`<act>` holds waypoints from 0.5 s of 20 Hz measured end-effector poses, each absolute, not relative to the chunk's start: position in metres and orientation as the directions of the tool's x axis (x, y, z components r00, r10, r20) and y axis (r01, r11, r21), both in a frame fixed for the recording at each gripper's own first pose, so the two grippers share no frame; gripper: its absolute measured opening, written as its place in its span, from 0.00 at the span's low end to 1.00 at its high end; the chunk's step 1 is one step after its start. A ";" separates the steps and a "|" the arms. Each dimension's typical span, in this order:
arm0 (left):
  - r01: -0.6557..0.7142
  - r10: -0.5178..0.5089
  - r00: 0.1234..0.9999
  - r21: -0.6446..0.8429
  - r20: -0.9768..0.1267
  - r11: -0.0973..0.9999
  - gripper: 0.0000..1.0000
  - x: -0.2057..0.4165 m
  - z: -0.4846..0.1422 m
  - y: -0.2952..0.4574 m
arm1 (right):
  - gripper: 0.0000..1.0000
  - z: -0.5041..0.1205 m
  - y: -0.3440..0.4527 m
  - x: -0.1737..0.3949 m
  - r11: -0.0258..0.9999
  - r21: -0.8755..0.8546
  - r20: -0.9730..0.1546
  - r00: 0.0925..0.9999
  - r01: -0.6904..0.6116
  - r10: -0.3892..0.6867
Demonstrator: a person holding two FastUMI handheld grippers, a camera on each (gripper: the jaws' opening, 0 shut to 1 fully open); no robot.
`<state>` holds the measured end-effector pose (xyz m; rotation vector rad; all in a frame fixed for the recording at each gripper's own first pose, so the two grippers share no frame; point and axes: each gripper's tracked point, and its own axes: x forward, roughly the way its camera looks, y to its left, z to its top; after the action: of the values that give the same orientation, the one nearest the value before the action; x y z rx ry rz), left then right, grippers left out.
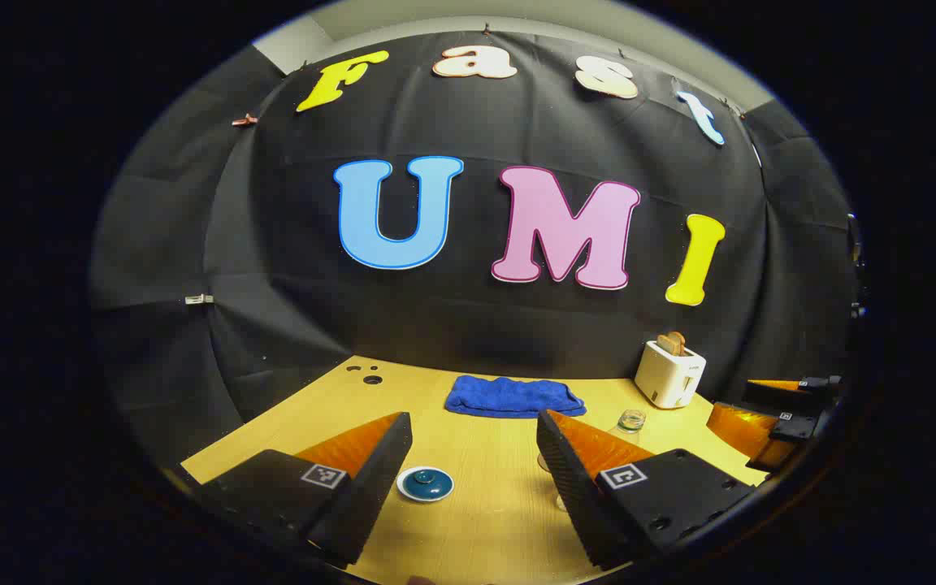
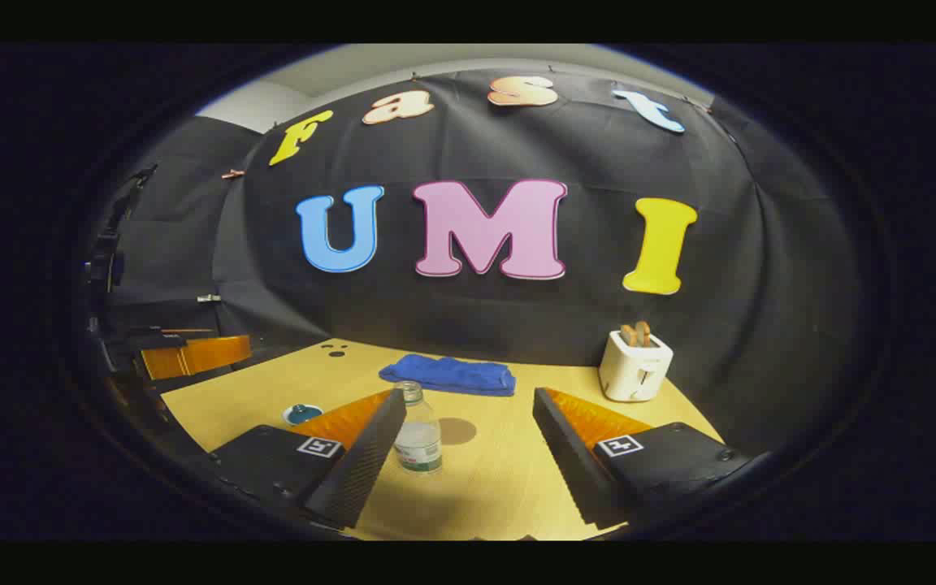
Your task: Open the teacup lid with one hand, grasp the water bottle and pour water into the teacup with the other hand; after pouring, place the water bottle on the coaster and then close the teacup lid.
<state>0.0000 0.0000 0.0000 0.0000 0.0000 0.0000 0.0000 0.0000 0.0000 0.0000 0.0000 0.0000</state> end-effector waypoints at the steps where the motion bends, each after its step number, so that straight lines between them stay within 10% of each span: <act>1: 0.000 0.000 1.000 0.004 0.003 1.000 0.97 0.002 -0.001 0.000 | 0.98 0.000 0.000 0.003 1.000 0.003 0.002 1.000 -0.005 0.005; 10: -0.028 0.027 0.997 -0.011 -0.077 1.000 0.97 0.030 -0.034 0.016 | 0.98 -0.020 0.005 0.014 0.998 0.009 -0.035 0.998 -0.056 0.056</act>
<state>0.0295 0.0160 -0.0341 -0.0119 0.0766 0.0279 0.0142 0.0049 -0.0196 0.0081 0.0353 0.0564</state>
